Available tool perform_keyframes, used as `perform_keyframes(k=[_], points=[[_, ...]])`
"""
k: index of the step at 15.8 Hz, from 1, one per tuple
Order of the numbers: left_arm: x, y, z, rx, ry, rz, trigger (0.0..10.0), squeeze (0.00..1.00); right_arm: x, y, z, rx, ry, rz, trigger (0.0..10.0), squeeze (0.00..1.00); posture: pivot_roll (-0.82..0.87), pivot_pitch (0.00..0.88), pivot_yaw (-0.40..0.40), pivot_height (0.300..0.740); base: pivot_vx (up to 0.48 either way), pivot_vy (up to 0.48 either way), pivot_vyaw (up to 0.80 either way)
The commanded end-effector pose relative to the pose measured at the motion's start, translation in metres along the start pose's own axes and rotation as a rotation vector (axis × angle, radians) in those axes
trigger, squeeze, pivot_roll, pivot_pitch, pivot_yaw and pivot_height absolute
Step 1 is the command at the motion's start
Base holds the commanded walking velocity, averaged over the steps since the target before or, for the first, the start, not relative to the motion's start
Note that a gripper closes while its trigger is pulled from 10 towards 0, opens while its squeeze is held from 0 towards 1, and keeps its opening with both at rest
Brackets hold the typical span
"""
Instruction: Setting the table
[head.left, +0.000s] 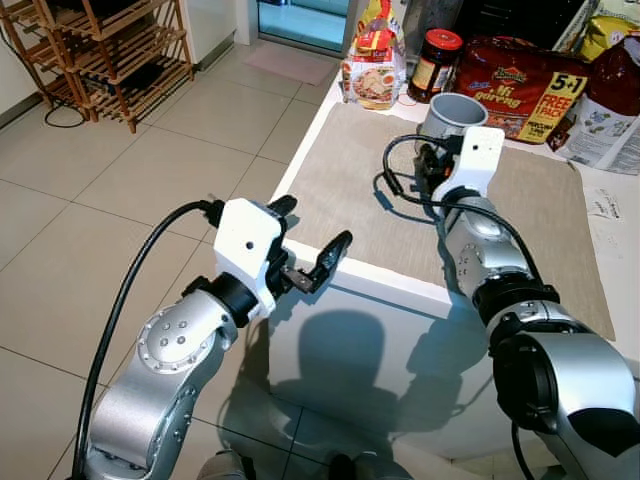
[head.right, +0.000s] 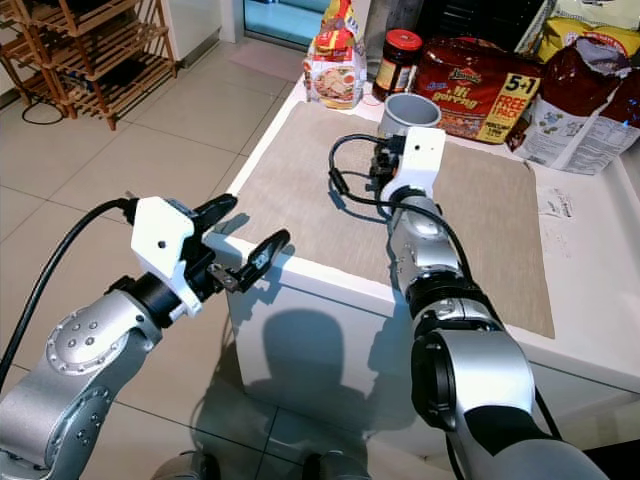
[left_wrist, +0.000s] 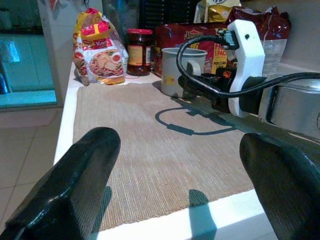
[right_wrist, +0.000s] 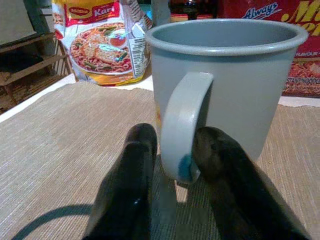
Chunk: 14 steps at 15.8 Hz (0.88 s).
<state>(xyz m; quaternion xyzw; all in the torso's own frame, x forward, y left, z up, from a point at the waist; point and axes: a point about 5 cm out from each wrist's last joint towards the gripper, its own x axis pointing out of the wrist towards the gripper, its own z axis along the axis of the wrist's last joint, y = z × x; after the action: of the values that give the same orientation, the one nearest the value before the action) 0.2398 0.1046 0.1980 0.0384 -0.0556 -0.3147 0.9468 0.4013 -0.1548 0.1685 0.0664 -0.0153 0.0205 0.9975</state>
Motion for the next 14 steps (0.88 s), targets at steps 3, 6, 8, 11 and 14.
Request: perform_keyframes(k=[3, 6, 8, 11, 14], points=[[0.002, -0.006, 0.004, 0.003, -0.022, -0.039, 10.0, 0.0, 0.002, -0.006, 0.009, 0.004, -0.028, -0.013, 0.0, 0.0, 0.05, 0.1, -0.115, 0.74, 0.0, 0.0, 0.0], [0.003, -0.006, 0.004, -0.001, -0.027, -0.044, 10.0, 0.0, 0.002, -0.007, 0.009, 0.003, -0.031, -0.016, 0.0, 0.0, 0.05, 0.093, -0.114, 0.74, 0.0, 0.0, 0.0], [0.004, -0.006, 0.004, -0.003, -0.029, -0.044, 10.0, 0.0, 0.002, -0.008, 0.009, 0.004, -0.032, -0.016, 0.0, 0.0, 0.05, 0.085, -0.115, 0.74, 0.0, 0.0, 0.0], [0.004, -0.005, 0.004, 0.0, -0.03, -0.042, 10.0, 0.0, 0.002, -0.007, 0.011, 0.002, -0.043, -0.012, 0.0, 0.0, 0.06, 0.074, -0.117, 0.74, 0.0, 0.0, 0.0], [0.001, -0.001, -0.002, -0.015, 0.006, 0.033, 10.0, 0.0, -0.002, -0.008, 0.02, -0.008, -0.148, 0.009, 0.0, 0.0, 0.06, 0.062, -0.129, 0.74, 0.0, 0.0, 0.0]])
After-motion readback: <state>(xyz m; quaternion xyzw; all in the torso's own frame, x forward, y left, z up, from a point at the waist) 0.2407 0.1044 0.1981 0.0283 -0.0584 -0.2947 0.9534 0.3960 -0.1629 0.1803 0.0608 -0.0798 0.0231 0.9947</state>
